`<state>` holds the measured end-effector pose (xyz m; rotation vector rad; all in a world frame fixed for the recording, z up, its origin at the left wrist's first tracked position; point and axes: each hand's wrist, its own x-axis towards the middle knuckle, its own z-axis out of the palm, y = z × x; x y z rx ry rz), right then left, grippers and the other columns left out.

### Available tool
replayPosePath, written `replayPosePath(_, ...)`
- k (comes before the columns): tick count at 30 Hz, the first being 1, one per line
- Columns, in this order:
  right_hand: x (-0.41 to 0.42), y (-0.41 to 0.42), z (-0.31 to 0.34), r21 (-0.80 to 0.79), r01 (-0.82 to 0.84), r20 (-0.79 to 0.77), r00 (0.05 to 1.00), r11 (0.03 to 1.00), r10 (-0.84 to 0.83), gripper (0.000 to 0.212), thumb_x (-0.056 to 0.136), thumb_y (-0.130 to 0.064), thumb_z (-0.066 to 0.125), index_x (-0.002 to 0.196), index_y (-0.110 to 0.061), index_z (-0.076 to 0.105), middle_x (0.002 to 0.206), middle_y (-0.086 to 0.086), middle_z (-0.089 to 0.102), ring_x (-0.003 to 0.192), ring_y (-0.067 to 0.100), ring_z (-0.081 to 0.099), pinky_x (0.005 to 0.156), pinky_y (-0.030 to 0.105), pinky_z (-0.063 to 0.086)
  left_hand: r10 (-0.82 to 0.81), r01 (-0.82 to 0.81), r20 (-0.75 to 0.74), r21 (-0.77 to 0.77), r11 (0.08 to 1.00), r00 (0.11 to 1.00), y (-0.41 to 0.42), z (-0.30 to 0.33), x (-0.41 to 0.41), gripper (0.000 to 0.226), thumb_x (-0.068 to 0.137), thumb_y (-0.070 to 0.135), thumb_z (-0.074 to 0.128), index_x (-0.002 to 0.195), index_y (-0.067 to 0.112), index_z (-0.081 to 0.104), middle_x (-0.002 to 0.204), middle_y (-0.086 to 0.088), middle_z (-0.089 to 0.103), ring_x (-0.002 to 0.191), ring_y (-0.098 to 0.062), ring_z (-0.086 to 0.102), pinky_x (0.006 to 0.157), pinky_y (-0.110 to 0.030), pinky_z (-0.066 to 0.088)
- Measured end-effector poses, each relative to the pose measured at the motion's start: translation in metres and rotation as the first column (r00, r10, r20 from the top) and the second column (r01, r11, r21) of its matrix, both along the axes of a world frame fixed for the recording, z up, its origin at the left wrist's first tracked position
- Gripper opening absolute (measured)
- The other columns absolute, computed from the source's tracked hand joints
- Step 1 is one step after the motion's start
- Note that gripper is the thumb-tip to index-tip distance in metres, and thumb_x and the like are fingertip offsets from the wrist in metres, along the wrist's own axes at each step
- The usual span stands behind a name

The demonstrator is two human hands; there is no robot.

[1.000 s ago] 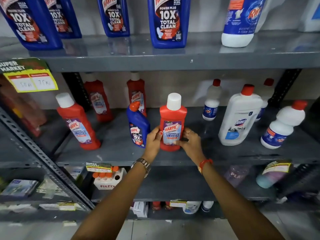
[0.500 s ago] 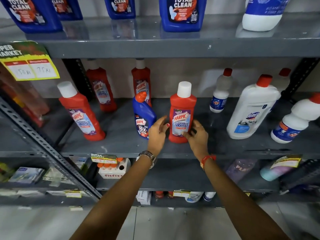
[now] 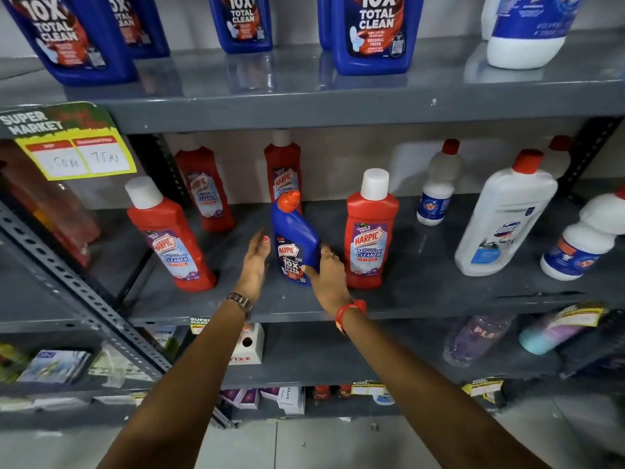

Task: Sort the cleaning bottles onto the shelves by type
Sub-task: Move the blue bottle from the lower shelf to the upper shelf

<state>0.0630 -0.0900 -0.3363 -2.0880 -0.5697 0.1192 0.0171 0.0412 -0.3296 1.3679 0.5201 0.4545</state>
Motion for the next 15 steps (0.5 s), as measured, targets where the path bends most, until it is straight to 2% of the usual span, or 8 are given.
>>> replayPosePath(2,0.003,0.006,-0.001,0.008,0.035,-0.042,0.998,0.999,-0.035,0.038,0.080,-0.008,0.065,0.112,0.002,0.047,0.113,0.024,0.062,0.106,0.037,0.059,0.089,0.044,0.051,-0.101,0.101,0.001,-0.025,0.995,0.995,0.007,0.002,0.009,0.043,0.095,0.018,0.035,0.137,0.009,0.030,0.137,-0.009,0.044,0.124,-0.025,0.044,0.104,-0.040,0.038)
replayPosePath(3,0.003,0.007,-0.002,0.026,0.052,-0.061,0.997,0.998,-0.051,0.036,0.079,-0.007,0.066,0.110,0.002,0.048,0.111,0.025,0.063,0.104,0.037,0.060,0.088,0.043,0.051,-0.144,0.143,-0.006,-0.039,0.989,0.990,0.009,0.004,0.011,0.041,0.095,0.016,0.035,0.135,0.006,0.034,0.126,-0.009,0.053,0.113,-0.024,0.051,0.095,-0.035,0.043)
replayPosePath(5,0.002,0.008,-0.004,0.069,0.071,-0.081,0.995,0.995,-0.065,0.035,0.078,-0.005,0.066,0.108,0.002,0.049,0.109,0.025,0.064,0.101,0.036,0.061,0.087,0.042,0.052,-0.201,0.199,-0.025,-0.054,0.979,0.979,0.012,0.007,0.012,0.039,0.095,0.014,0.034,0.132,0.003,0.038,0.109,-0.005,0.058,0.095,-0.016,0.056,0.084,-0.027,0.045)
replayPosePath(8,-0.001,0.004,-0.009,0.122,0.067,-0.092,0.994,0.990,-0.055,0.034,0.078,-0.005,0.067,0.108,0.001,0.052,0.108,0.023,0.066,0.100,0.033,0.063,0.086,0.041,0.053,-0.229,0.228,-0.024,-0.034,0.973,0.973,0.016,0.003,0.004,0.036,0.095,0.014,0.035,0.129,0.006,0.041,0.112,-0.005,0.056,0.092,-0.012,0.055,0.080,-0.025,0.045)
replayPosePath(11,-0.009,-0.002,-0.010,0.161,0.039,-0.105,0.994,0.986,-0.022,0.042,0.076,-0.008,0.070,0.114,-0.003,0.054,0.108,0.020,0.069,0.097,0.030,0.066,0.085,0.039,0.055,-0.223,0.223,0.001,0.009,0.975,0.975,0.017,0.000,-0.009,0.035,0.095,0.012,0.035,0.128,0.006,0.043,0.104,0.002,0.059,0.092,-0.010,0.056,0.075,-0.020,0.050)
replayPosePath(13,-0.017,-0.007,-0.011,0.193,0.014,-0.099,0.995,0.981,0.005,0.047,0.074,-0.012,0.072,0.117,-0.008,0.055,0.108,0.016,0.070,0.096,0.026,0.067,0.085,0.040,0.057,-0.217,0.216,0.010,0.055,0.975,0.976,0.014,0.000,-0.019,0.035,0.094,0.012,0.036,0.127,0.003,0.045,0.101,0.003,0.061,0.094,-0.013,0.058,0.078,-0.022,0.052)
replayPosePath(15,-0.028,-0.014,-0.010,0.227,0.005,-0.094,0.995,0.974,0.017,0.048,0.073,-0.016,0.073,0.118,-0.013,0.056,0.107,0.013,0.071,0.094,0.024,0.067,0.084,0.043,0.058,-0.202,0.197,0.037,0.098,0.975,0.979,0.011,0.003,-0.030,0.034,0.093,0.012,0.039,0.123,-0.001,0.048,0.093,0.008,0.069,0.087,-0.008,0.063,0.074,-0.021,0.054)
